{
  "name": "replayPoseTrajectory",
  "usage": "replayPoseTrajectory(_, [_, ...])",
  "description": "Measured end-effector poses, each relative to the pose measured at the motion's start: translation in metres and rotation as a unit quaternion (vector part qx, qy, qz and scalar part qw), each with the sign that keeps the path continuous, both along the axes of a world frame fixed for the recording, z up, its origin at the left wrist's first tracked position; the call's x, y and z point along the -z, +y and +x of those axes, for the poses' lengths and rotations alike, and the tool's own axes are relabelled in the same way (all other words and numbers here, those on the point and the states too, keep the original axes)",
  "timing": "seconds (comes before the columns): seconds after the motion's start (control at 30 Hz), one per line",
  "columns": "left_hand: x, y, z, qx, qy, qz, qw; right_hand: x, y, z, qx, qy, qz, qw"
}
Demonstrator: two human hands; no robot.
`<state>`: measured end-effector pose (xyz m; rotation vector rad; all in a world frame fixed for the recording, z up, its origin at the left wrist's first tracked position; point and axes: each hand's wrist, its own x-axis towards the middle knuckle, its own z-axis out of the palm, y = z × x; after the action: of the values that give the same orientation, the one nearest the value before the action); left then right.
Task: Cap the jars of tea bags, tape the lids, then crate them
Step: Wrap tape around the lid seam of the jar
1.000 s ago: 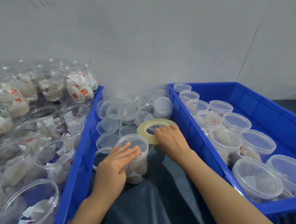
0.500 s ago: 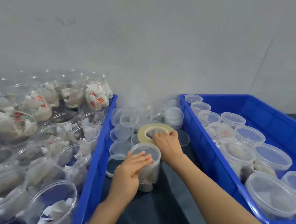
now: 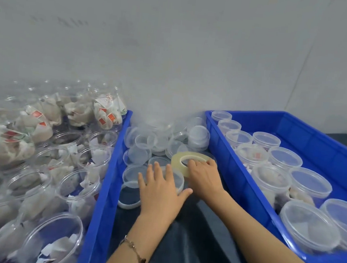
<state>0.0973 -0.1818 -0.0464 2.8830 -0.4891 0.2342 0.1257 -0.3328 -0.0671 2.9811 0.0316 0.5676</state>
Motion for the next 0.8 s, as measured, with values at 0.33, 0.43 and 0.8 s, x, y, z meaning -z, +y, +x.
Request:
replayPoseTrajectory(0.33, [0.001,0.014,0.001,0.032,-0.022,0.023,0.999,-0.014,-0.013,-0.007,-0.05,-0.113,-0.069,0.99])
replayPoseTrajectory(0.43, [-0.001,0.016,-0.001,0.055,-0.049,0.042,0.996,-0.016,-0.006,0.0,-0.046,-0.11,-0.057,0.991])
replayPoseTrajectory(0.8, [-0.001,0.028,-0.002,0.097,-0.054,0.022,0.994,-0.003,0.019,0.026,-0.088,0.018,0.008,0.996])
